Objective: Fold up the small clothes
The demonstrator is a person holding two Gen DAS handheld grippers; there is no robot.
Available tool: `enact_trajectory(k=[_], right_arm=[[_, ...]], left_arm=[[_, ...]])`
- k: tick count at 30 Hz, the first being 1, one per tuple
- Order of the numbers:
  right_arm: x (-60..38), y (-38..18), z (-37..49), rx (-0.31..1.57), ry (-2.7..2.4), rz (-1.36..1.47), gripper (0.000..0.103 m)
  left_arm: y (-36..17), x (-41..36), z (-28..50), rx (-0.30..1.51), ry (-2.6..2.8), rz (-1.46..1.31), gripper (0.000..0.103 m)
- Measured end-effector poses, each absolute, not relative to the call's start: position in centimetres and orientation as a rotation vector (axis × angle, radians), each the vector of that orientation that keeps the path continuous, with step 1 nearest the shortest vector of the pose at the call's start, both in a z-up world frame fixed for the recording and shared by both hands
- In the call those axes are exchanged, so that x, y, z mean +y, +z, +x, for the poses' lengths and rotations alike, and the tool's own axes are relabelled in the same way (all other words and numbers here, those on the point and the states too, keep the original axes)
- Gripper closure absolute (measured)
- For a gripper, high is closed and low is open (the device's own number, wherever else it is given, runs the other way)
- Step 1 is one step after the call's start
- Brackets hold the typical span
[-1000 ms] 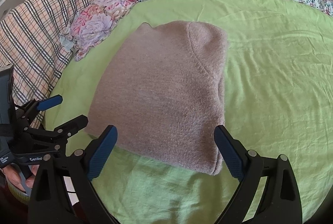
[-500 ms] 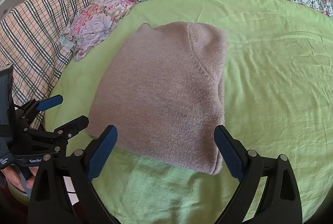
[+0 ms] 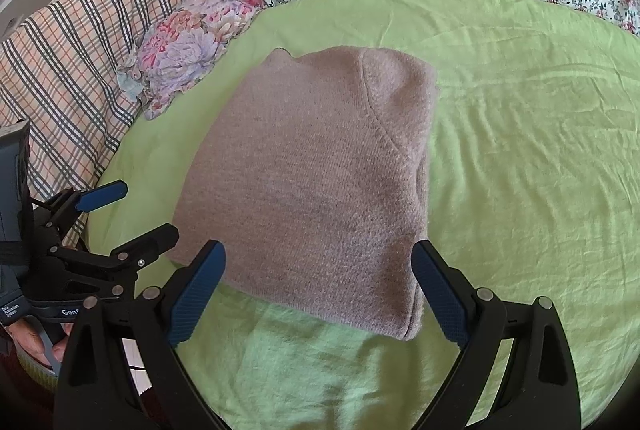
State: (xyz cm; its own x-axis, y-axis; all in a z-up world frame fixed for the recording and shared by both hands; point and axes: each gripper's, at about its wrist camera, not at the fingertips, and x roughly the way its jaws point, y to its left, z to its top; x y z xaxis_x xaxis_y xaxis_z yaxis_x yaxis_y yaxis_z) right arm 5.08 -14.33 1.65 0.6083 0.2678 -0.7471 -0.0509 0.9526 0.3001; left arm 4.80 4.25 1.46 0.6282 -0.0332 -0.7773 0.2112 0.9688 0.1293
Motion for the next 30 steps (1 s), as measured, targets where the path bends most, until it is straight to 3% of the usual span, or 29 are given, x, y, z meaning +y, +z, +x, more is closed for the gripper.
enact_trajectory(k=[30], right_arm=[[-15.3, 1.5, 7.0, 0.918, 0.190, 0.265, 0.009]], left_arm=[[1.2, 2.4, 7.5, 0.915, -0.168, 0.226, 0.004]])
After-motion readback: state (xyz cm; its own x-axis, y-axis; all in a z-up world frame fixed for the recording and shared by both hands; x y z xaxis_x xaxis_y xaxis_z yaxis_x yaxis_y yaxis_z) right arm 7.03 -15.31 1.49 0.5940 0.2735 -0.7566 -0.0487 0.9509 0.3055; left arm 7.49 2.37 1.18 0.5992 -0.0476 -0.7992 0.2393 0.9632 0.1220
